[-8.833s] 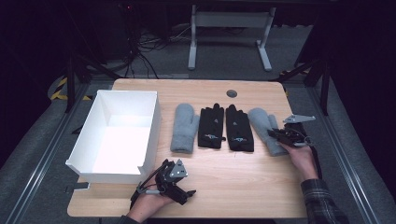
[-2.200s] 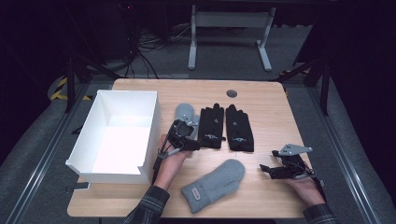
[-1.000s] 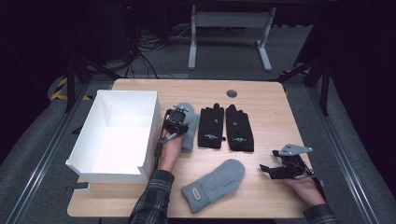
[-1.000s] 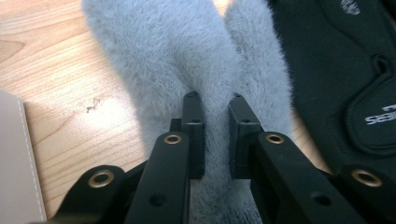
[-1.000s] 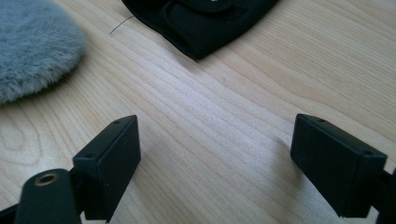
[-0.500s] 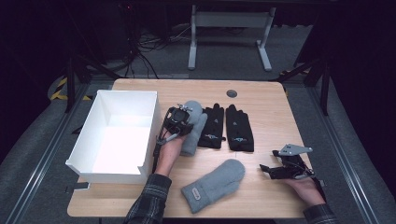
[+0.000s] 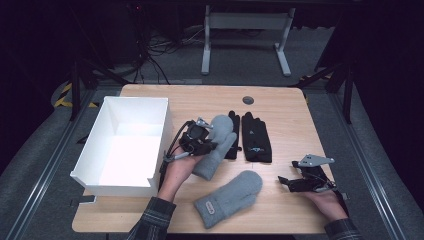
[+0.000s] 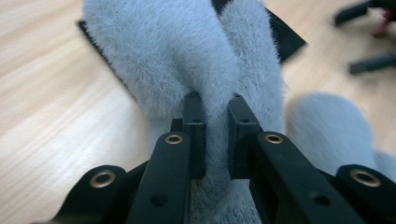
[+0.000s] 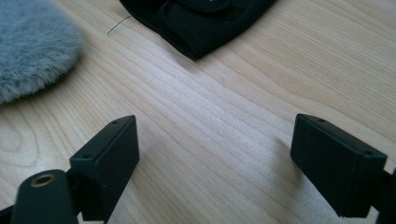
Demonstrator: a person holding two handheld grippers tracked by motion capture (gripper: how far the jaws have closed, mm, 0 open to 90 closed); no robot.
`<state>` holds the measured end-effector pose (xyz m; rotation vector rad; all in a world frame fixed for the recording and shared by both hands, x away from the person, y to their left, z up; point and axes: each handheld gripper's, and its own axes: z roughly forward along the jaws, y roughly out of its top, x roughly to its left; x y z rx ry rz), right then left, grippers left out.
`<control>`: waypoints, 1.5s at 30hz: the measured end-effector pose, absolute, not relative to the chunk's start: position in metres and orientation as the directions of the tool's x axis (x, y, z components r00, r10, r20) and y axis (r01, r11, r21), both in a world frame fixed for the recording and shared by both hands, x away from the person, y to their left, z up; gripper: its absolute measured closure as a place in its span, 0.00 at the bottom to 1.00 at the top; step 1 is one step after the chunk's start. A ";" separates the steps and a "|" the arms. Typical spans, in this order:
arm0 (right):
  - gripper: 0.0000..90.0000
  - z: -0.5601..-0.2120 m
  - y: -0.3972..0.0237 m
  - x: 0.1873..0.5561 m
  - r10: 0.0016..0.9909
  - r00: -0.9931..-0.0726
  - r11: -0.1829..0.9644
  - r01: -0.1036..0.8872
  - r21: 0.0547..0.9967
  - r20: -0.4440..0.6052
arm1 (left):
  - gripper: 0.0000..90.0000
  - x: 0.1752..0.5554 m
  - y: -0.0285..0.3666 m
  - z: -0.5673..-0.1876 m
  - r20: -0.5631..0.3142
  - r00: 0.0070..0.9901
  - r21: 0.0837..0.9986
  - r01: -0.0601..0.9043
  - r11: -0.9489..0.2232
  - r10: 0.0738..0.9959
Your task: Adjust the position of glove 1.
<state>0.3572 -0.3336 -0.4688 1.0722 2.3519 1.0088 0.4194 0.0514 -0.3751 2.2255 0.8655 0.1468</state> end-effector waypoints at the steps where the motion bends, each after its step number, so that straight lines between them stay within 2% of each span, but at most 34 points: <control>1: 0.18 -0.469 -0.334 0.357 0.764 -0.645 0.456 0.503 0.735 -0.033 | 0.90 0.416 0.051 -0.375 -0.146 0.781 0.668 0.531 -0.522 0.607; 15: 0.18 -0.469 -0.334 0.357 0.764 -0.644 0.455 0.503 0.735 -0.033 | 0.90 0.378 0.048 -0.372 -0.153 0.877 0.648 0.437 -0.624 0.455; 23: 0.17 -0.469 -0.334 0.357 0.764 -0.644 0.455 0.503 0.735 -0.033 | 0.90 0.355 0.033 -0.379 -0.142 0.917 0.625 0.376 -0.684 0.374; 40: 0.18 -0.469 -0.334 0.357 0.764 -0.644 0.455 0.503 0.735 -0.033 | 0.90 0.338 0.013 -0.385 -0.121 0.973 0.602 0.231 -0.765 0.199; 45: 0.18 -0.469 -0.334 0.357 0.764 -0.644 0.455 0.503 0.735 -0.032 | 0.89 0.339 0.009 -0.393 -0.133 0.975 0.583 0.224 -0.781 0.180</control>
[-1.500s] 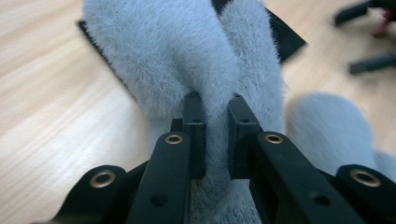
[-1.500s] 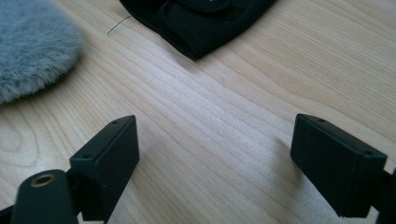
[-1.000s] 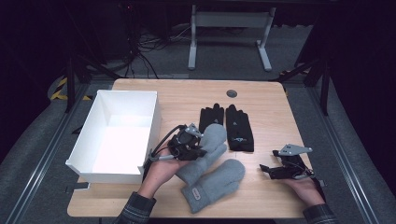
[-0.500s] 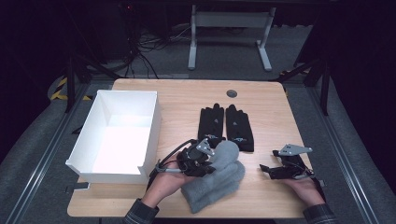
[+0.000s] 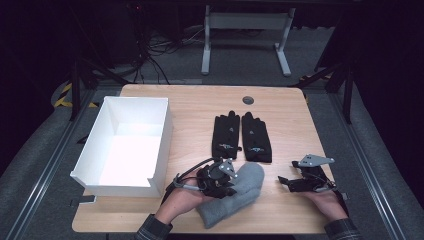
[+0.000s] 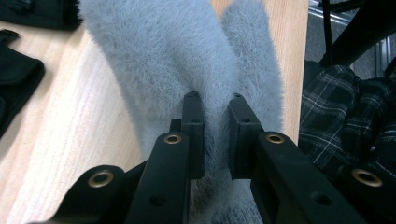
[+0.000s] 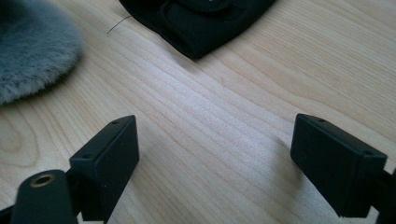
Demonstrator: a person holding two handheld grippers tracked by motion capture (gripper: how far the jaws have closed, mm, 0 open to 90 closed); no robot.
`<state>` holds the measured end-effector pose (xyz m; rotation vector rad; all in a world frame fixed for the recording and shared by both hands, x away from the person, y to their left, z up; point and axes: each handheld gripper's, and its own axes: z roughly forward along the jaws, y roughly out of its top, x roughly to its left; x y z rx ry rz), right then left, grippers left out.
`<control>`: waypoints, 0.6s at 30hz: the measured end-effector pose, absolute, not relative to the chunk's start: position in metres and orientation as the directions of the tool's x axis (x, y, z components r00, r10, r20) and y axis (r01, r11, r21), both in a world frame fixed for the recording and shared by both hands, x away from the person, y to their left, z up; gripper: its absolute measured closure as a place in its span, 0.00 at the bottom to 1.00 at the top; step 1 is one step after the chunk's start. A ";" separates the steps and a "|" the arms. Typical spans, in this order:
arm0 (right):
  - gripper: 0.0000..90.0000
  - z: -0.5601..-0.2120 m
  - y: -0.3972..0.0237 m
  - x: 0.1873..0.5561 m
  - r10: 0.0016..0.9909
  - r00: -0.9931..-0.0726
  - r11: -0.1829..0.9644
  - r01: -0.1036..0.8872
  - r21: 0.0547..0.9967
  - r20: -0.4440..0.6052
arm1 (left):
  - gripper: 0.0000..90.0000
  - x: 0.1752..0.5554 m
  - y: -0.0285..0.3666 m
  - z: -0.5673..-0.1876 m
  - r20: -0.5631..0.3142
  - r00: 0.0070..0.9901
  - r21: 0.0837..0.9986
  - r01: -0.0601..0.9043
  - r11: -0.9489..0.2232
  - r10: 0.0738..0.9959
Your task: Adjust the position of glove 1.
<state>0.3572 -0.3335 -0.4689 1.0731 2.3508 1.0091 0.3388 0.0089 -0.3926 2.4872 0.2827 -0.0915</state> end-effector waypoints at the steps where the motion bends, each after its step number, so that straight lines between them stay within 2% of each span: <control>1: 0.18 -0.469 -0.334 0.357 0.764 -0.644 0.455 0.503 0.735 -0.032 | 0.89 0.339 0.008 -0.394 -0.127 0.975 0.583 0.223 -0.781 0.184; 7: 0.17 -0.469 -0.334 0.357 0.764 -0.644 0.455 0.503 0.735 -0.033 | 0.81 0.339 0.008 -0.398 -0.117 0.974 0.586 0.227 -0.778 0.196; 18: 0.17 -0.469 -0.334 0.357 0.764 -0.644 0.455 0.503 0.735 -0.033 | 0.36 0.343 0.023 -0.389 -0.101 0.946 0.644 0.298 -0.705 0.307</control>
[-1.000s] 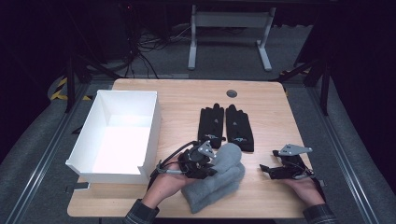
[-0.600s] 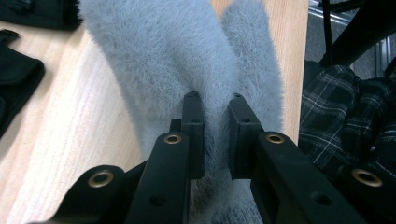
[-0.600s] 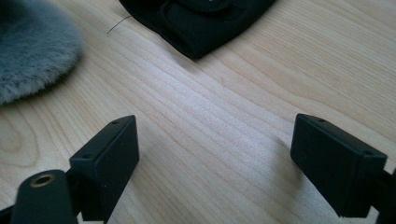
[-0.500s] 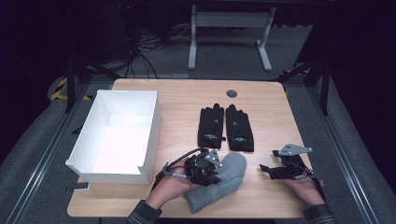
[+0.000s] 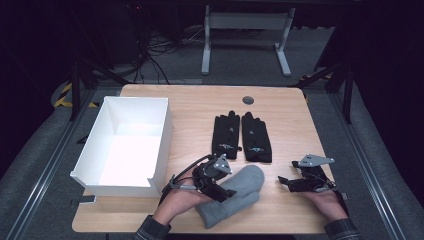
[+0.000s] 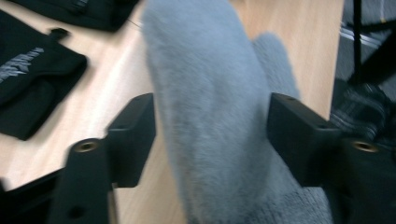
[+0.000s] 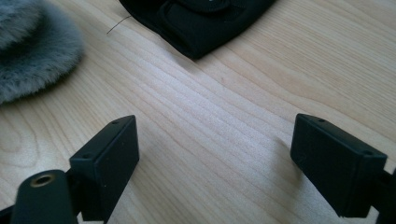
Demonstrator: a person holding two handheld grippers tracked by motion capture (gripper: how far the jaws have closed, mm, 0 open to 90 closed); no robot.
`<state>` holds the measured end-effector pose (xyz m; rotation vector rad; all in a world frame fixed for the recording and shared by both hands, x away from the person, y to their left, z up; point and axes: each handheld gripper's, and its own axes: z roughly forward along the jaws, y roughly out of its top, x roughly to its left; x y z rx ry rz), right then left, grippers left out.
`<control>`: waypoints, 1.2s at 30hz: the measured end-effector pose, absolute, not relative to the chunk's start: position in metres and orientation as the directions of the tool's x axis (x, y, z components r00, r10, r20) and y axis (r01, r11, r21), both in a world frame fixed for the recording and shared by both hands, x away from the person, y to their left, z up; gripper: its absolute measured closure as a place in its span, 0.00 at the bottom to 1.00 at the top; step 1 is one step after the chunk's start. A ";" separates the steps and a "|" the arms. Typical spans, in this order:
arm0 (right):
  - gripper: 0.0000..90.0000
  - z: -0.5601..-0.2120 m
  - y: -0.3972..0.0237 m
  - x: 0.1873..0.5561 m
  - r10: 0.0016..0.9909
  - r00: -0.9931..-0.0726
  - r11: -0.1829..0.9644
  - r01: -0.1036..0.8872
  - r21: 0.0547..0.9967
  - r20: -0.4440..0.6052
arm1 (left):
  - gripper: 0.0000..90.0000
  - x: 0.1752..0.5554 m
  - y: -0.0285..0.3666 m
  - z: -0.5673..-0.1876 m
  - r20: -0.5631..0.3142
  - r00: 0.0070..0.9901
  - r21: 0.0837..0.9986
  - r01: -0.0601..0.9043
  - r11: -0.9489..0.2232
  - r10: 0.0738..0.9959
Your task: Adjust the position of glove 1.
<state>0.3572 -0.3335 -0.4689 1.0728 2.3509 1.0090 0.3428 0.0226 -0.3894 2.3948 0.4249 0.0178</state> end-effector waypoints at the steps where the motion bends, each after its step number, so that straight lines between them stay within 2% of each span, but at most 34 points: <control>1: 0.18 -0.469 -0.333 0.357 0.764 -0.644 0.455 0.503 0.735 -0.033 | 0.30 0.344 0.023 -0.389 -0.105 0.945 0.650 0.302 -0.697 0.311; 7: 0.17 -0.469 -0.333 0.357 0.765 -0.643 0.455 0.503 0.735 -0.033 | 0.18 0.350 0.014 -0.392 -0.118 0.935 0.654 0.327 -0.682 0.334; 15: 0.18 -0.469 -0.333 0.357 0.765 -0.643 0.453 0.503 0.736 -0.032 | 0.17 0.355 0.002 -0.407 -0.129 0.937 0.623 0.332 -0.708 0.326; 36: 0.17 -0.469 -0.333 0.357 0.766 -0.642 0.453 0.504 0.735 -0.031 | 0.15 0.369 0.001 -0.450 -0.264 0.902 0.556 0.431 -0.710 0.340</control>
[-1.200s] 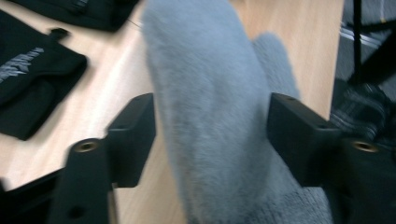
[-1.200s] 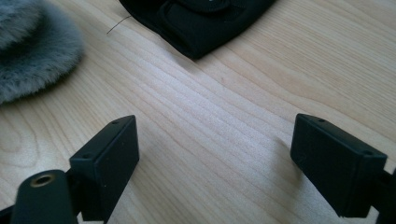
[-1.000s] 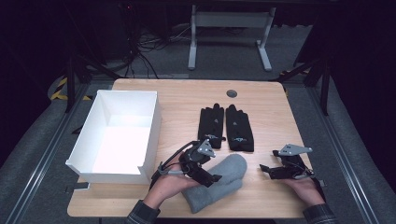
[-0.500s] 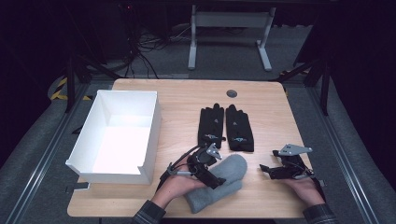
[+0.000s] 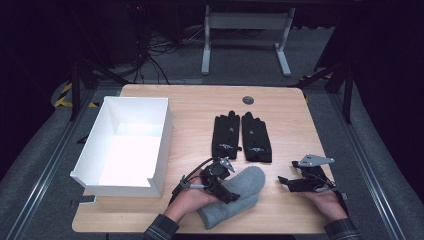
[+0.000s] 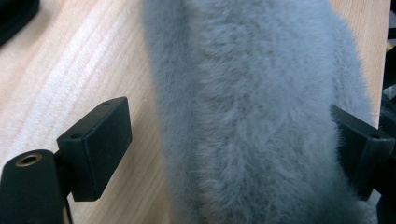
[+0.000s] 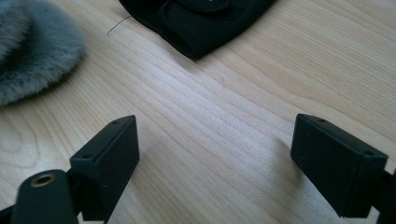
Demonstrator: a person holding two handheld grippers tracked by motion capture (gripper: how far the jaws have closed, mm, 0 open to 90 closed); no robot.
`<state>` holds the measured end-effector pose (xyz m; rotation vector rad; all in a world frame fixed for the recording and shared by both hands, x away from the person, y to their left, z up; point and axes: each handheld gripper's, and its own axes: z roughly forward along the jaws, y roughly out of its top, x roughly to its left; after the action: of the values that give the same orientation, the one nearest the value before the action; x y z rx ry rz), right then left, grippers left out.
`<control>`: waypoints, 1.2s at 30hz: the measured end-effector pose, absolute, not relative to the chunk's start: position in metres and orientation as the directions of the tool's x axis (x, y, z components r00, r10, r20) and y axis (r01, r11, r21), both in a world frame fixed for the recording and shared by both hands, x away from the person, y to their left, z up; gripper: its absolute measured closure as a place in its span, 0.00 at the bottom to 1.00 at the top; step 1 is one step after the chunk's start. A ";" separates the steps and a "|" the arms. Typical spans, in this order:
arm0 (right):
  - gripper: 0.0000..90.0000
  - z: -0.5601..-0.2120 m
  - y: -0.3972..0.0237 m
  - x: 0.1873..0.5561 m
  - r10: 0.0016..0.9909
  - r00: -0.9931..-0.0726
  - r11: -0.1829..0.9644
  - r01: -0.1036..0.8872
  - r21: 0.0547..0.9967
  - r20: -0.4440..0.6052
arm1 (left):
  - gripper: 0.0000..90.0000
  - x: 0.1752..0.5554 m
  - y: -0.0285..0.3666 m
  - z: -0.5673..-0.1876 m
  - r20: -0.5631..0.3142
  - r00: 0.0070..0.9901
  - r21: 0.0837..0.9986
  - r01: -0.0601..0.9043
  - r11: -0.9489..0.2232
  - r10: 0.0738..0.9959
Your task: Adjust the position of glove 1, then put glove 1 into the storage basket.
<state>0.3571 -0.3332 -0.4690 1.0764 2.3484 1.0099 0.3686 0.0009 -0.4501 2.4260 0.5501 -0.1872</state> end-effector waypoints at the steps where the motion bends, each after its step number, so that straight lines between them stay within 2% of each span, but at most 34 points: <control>1: 0.17 -0.469 -0.333 0.357 0.766 -0.642 0.453 0.504 0.736 -0.031 | 0.15 0.369 0.001 -0.452 -0.274 0.900 0.560 0.436 -0.705 0.339; 5: 0.17 -0.469 -0.333 0.357 0.766 -0.642 0.453 0.504 0.736 -0.031 | 0.19 0.370 0.002 -0.453 -0.304 0.896 0.557 0.443 -0.702 0.325; 9: 0.17 -0.469 -0.333 0.357 0.766 -0.642 0.453 0.504 0.736 -0.032 | 0.32 0.370 0.003 -0.453 -0.326 0.899 0.551 0.433 -0.713 0.293; 10: 0.17 -0.469 -0.333 0.357 0.766 -0.643 0.453 0.504 0.736 -0.032 | 0.32 0.371 0.003 -0.453 -0.341 0.899 0.549 0.429 -0.717 0.276; 11: 0.17 -0.469 -0.333 0.357 0.766 -0.642 0.453 0.504 0.736 -0.032 | 0.41 0.371 0.003 -0.453 -0.362 0.897 0.552 0.426 -0.717 0.254; 12: 0.17 -0.469 -0.333 0.357 0.766 -0.642 0.453 0.504 0.736 -0.032 | 0.44 0.371 0.003 -0.453 -0.362 0.897 0.552 0.426 -0.717 0.254; 16: 0.17 -0.469 -0.333 0.357 0.765 -0.643 0.453 0.505 0.735 -0.029 | 0.55 0.374 0.004 -0.455 -0.415 0.879 0.534 0.444 -0.719 0.235; 23: 0.17 -0.469 -0.333 0.357 0.766 -0.642 0.452 0.506 0.735 -0.030 | 0.74 0.375 0.001 -0.452 -0.431 0.874 0.512 0.442 -0.737 0.226; 27: 0.17 -0.469 -0.333 0.357 0.766 -0.643 0.453 0.506 0.734 -0.029 | 0.78 0.375 0.002 -0.449 -0.439 0.870 0.511 0.446 -0.735 0.222; 36: 0.17 -0.469 -0.333 0.357 0.767 -0.642 0.452 0.507 0.734 -0.030 | 0.79 0.371 0.005 -0.435 -0.398 0.886 0.535 0.436 -0.724 0.239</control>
<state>0.3573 -0.3331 -0.4688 1.0792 2.3501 1.0086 0.3715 0.0049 -0.4352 2.4038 0.4834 -0.4003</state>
